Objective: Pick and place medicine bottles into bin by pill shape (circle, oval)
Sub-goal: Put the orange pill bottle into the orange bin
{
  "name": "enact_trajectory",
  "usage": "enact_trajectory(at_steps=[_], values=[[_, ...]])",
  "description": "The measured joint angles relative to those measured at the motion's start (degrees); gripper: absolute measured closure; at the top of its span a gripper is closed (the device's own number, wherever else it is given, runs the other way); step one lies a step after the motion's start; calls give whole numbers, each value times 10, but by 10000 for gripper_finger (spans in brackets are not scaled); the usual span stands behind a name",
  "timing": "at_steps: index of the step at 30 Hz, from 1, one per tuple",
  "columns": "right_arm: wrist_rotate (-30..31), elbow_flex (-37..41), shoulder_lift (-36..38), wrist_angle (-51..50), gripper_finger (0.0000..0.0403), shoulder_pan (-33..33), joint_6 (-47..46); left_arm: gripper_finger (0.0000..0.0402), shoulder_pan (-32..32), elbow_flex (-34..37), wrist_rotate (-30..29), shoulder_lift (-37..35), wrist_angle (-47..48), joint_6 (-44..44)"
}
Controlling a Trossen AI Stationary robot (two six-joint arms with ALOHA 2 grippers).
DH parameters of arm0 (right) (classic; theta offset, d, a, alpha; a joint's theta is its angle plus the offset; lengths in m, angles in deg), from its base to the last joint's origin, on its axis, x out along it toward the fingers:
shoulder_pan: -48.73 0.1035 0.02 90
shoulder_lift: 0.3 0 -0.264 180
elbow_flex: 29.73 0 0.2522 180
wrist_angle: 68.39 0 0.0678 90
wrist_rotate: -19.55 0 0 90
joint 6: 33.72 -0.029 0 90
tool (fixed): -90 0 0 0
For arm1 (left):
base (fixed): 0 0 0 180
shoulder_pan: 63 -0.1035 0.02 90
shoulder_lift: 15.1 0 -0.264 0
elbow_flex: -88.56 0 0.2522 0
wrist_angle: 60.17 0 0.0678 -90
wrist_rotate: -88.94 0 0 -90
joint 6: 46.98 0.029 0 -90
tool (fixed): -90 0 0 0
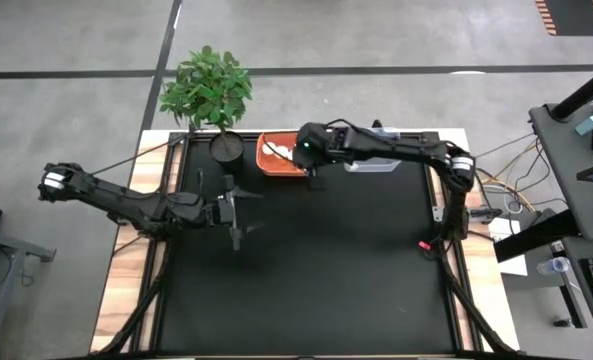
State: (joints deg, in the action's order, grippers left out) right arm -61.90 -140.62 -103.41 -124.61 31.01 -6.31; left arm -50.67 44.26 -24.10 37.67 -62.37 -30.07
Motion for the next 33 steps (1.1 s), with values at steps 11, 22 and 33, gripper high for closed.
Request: enact_trajectory(at_steps=[11,22,33], values=[[-15,0,-33,43,202,-60,17,107,0,0,0,0,2,0],[-45,1,-70,60,202,-79,11,107,0,1,0,0,1,0],[-45,1,-107,59,186,-80,23,107,0,2,0,0,2,0]])
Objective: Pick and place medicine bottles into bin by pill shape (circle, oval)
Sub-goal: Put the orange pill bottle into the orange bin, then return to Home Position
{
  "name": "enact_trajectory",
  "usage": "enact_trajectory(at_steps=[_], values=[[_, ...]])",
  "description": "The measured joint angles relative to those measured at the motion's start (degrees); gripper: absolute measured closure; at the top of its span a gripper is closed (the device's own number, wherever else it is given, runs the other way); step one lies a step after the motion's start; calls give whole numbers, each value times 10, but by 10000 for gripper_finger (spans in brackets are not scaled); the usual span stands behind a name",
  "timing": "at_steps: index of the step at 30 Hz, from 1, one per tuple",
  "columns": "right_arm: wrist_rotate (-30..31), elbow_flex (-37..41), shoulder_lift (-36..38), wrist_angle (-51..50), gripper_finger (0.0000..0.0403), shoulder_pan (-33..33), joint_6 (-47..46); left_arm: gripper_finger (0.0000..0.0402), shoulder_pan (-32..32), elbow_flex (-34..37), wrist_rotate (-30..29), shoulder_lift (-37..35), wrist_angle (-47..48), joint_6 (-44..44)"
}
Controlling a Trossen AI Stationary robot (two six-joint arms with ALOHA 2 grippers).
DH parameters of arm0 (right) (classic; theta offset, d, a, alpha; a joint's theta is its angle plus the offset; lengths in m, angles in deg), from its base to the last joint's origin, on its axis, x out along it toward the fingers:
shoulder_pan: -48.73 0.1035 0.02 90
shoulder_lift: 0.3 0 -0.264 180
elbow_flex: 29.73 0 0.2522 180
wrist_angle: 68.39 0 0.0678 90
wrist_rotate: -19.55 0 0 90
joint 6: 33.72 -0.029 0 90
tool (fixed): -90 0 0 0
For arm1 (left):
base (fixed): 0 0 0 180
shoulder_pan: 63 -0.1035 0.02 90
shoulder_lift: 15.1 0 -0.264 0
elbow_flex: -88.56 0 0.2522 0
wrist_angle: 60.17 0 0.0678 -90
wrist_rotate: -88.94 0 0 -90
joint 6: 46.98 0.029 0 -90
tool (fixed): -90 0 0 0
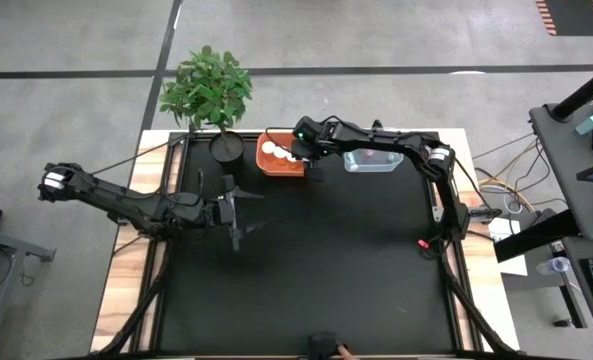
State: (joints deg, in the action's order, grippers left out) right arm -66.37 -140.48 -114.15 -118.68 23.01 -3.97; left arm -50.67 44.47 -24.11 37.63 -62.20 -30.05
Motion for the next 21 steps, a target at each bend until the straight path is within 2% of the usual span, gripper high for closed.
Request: enact_trajectory(at_steps=[6,9,12,16,21], values=[[0,0,3,-1,144,0,3,107,0,3,0,0,0,0],[0,0,14,-2,135,0,3,107,0,6,0,0,-1,0],[-3,0,33,-13,138,1,-13,107,0,7,-1,0,0,0],[-45,22,72,-37,152,9,-48,107,0,7,-13,-1,3,-1],[-58,107,145,-10,178,49,-83,107,0,8,-15,-7,14,-13]])
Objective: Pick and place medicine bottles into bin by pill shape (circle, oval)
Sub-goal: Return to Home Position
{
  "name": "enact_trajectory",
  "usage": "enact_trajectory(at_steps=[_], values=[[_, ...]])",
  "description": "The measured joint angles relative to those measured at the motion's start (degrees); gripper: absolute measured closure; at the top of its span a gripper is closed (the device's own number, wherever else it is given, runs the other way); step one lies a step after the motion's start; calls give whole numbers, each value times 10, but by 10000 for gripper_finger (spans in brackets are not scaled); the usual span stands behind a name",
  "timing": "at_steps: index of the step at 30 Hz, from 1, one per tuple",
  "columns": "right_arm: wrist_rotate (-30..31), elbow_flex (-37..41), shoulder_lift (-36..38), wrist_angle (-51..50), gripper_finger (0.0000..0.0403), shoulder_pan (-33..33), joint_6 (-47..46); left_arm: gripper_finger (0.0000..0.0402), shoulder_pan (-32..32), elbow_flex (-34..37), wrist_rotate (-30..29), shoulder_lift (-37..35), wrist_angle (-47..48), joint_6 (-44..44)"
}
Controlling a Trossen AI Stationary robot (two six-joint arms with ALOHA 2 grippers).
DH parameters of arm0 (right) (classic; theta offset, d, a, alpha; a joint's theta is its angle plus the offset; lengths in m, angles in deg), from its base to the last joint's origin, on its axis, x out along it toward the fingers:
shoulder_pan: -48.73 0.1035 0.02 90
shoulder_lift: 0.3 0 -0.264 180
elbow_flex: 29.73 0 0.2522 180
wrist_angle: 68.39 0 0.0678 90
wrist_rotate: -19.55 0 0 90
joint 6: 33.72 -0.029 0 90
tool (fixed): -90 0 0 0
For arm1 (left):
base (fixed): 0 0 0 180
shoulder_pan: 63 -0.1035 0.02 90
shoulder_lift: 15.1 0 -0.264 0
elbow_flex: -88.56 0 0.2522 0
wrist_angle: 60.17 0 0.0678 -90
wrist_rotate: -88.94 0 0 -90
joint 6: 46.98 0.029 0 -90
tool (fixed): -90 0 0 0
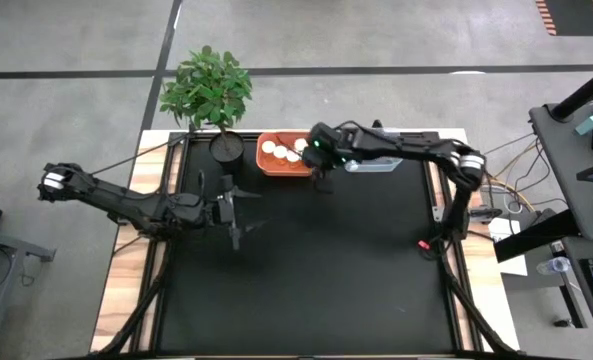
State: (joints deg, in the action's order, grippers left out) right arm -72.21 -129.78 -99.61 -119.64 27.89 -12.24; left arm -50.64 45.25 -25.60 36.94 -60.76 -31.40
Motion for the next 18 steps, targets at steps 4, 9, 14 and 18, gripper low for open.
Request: enact_trajectory(at_steps=[4,9,14,18], values=[[0,96,63,65,192,43,-25,107,0,5,0,-7,4,-3],[1,211,154,158,202,96,-53,107,0,11,0,-13,4,-24],[3,314,250,260,205,139,-63,107,0,12,0,-14,4,-43],[3,390,325,331,205,156,-54,107,1,17,0,-20,4,-48]])
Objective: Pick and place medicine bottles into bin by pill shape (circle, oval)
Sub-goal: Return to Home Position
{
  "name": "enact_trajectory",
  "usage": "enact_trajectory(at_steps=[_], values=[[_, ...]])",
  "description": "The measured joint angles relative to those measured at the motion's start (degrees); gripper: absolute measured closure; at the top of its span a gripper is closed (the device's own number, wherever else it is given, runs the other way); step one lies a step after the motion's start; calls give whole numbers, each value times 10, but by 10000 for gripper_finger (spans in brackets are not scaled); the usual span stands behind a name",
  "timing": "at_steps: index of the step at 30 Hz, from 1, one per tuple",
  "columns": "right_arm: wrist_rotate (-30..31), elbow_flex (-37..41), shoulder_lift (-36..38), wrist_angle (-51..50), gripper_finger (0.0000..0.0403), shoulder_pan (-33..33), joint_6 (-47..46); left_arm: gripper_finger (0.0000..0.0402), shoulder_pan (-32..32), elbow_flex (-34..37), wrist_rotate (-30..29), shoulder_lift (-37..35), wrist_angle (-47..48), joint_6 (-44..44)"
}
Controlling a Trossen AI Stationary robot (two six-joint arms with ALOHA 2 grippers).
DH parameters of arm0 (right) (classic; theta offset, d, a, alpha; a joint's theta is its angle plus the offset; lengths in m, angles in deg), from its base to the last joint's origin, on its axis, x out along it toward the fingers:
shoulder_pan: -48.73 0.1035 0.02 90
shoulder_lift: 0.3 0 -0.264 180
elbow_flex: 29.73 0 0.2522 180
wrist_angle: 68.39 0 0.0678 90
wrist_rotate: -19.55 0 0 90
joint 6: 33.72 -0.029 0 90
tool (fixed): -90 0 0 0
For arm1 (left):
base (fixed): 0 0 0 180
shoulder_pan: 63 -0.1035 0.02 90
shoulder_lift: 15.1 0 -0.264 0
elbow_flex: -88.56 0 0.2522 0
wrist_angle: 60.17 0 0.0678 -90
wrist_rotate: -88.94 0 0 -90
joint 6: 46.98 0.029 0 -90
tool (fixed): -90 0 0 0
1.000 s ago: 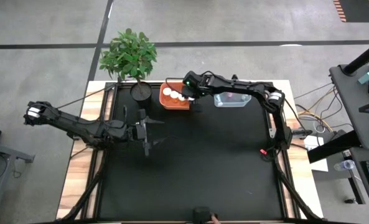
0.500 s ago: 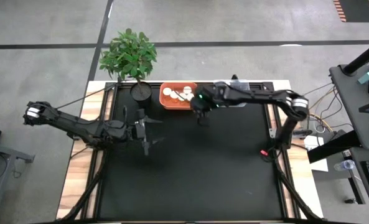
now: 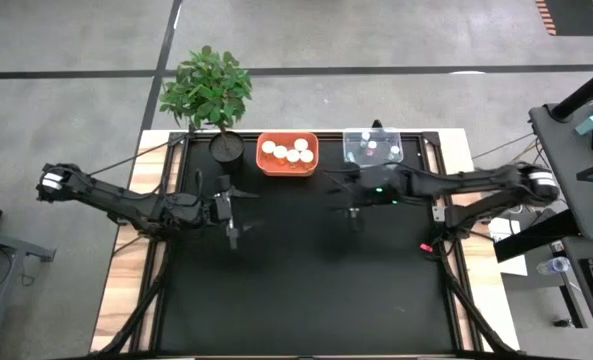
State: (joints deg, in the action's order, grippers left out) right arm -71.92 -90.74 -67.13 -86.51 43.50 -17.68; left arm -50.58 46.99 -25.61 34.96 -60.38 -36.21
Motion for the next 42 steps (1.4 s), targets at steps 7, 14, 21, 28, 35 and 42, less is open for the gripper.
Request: enact_trajectory(at_steps=[7,14,21,28,35,42], values=[[0,110,120,82,204,3,3,107,0,2,1,-31,27,-11],[0,196,218,131,204,2,5,107,0,6,2,-88,78,-29],[0,243,305,139,204,2,13,118,0,64,3,-149,53,-42],[0,286,380,147,204,1,30,160,0,125,3,-218,14,-49],[0,345,435,209,214,-1,35,203,0,185,3,-267,-41,-44],[13,401,469,297,228,-1,49,230,-1,249,2,-327,-81,-27]])
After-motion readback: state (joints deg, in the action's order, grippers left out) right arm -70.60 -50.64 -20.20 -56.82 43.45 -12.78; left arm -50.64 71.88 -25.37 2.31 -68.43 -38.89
